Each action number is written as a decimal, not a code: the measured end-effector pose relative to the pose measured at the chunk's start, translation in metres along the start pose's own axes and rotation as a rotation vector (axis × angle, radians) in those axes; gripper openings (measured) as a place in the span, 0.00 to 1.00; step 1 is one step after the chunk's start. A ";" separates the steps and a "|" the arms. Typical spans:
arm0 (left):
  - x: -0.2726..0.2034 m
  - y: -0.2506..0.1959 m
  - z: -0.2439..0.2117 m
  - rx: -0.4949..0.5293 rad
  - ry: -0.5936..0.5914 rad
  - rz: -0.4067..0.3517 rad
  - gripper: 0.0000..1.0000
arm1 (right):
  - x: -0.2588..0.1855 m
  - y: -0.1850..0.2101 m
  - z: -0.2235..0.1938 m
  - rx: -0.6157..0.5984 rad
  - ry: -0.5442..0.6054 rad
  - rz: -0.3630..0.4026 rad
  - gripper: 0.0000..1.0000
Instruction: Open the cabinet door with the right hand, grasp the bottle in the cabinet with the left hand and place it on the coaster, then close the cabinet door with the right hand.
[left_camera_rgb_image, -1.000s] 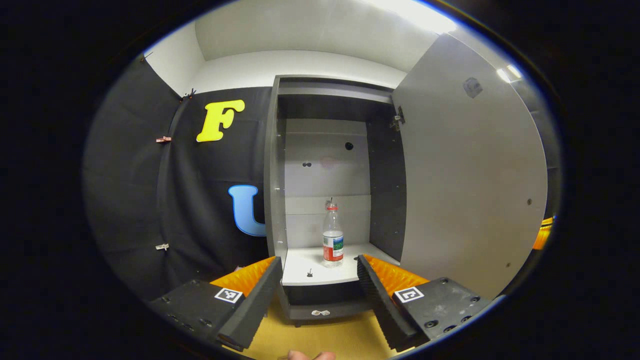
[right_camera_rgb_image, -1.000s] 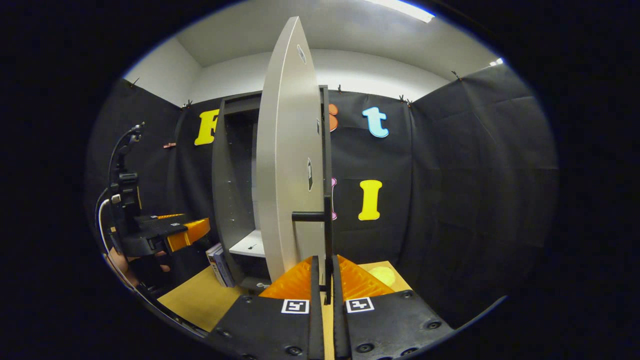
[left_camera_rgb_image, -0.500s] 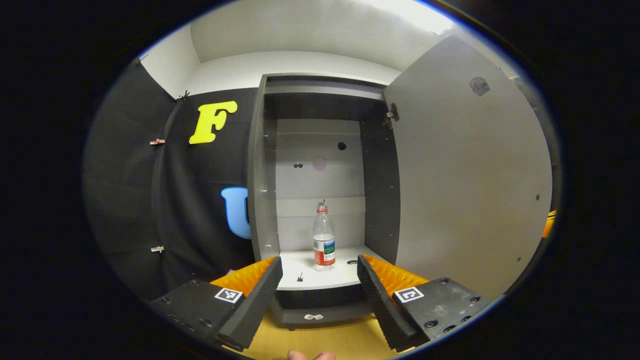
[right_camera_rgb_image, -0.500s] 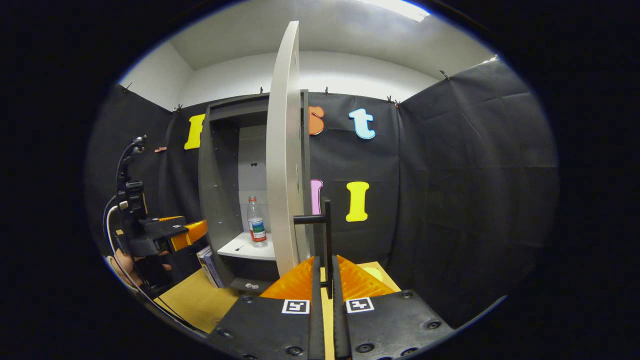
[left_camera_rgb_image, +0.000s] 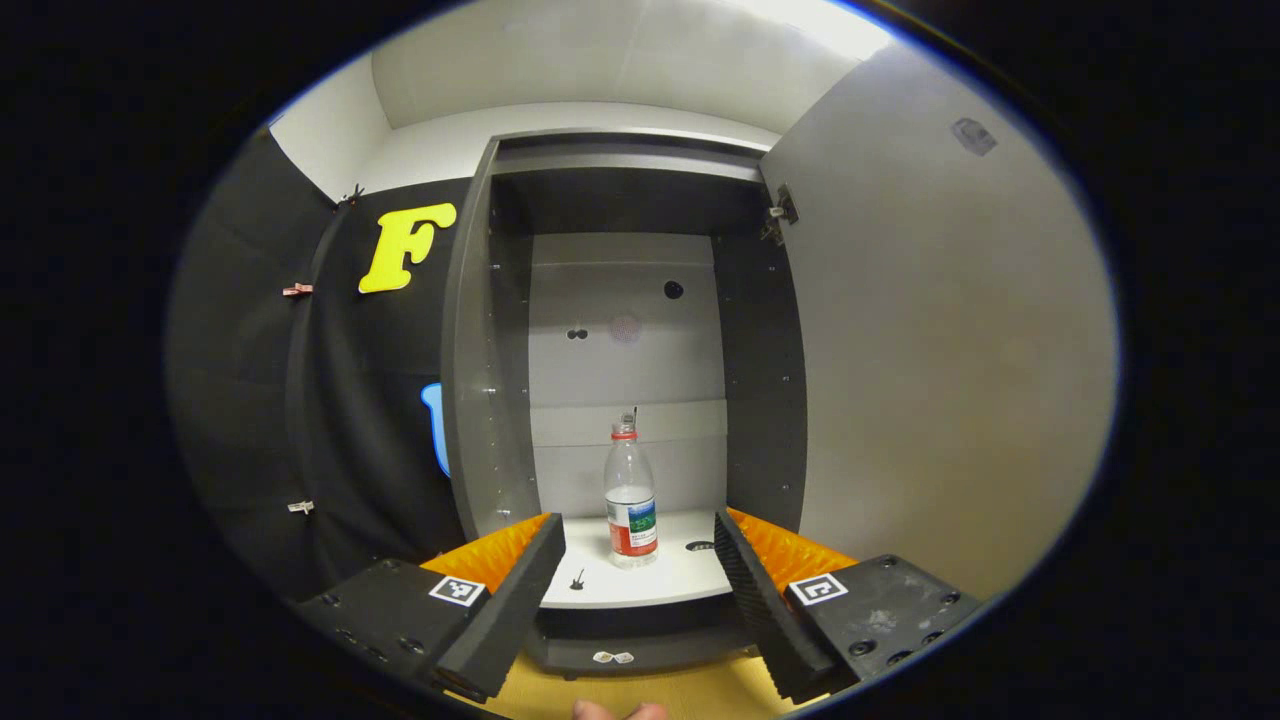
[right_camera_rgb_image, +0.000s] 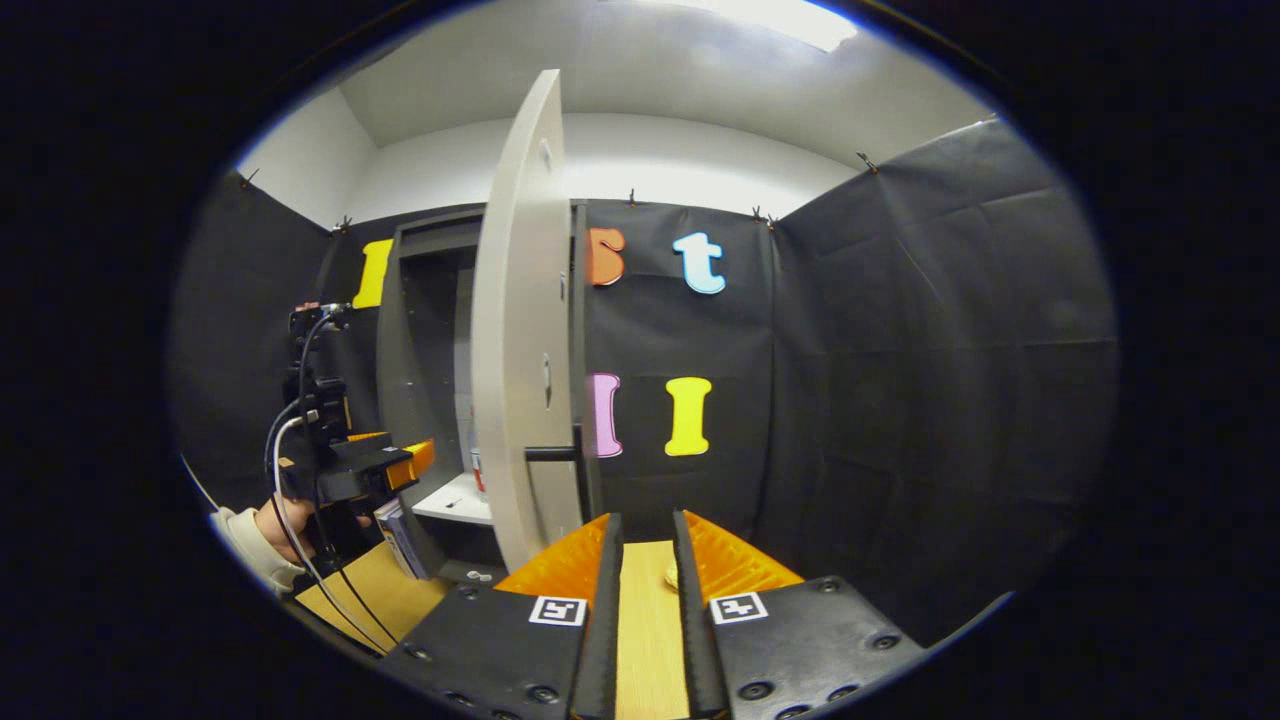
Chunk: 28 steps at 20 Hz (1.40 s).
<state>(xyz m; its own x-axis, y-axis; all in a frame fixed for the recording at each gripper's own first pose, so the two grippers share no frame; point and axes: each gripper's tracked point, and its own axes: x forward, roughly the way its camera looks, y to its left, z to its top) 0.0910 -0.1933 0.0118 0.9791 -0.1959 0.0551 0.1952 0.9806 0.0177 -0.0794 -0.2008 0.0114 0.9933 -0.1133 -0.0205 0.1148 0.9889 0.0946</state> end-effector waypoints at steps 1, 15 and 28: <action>0.009 -0.002 0.002 0.006 -0.008 0.001 0.95 | -0.003 -0.012 0.002 0.018 -0.004 -0.014 0.36; 0.155 0.013 -0.042 -0.031 0.063 0.069 0.92 | 0.010 -0.048 -0.006 -0.040 -0.016 -0.121 0.99; 0.235 0.025 -0.099 -0.026 0.087 0.107 0.91 | 0.003 -0.080 -0.005 -0.029 -0.017 -0.249 0.98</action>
<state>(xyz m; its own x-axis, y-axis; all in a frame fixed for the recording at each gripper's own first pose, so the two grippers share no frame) 0.3313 -0.2141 -0.0739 0.9954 -0.0900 -0.0315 0.0897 0.9959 -0.0094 -0.0857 -0.2796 -0.0014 0.9346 -0.3550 -0.0232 0.3557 0.9327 0.0596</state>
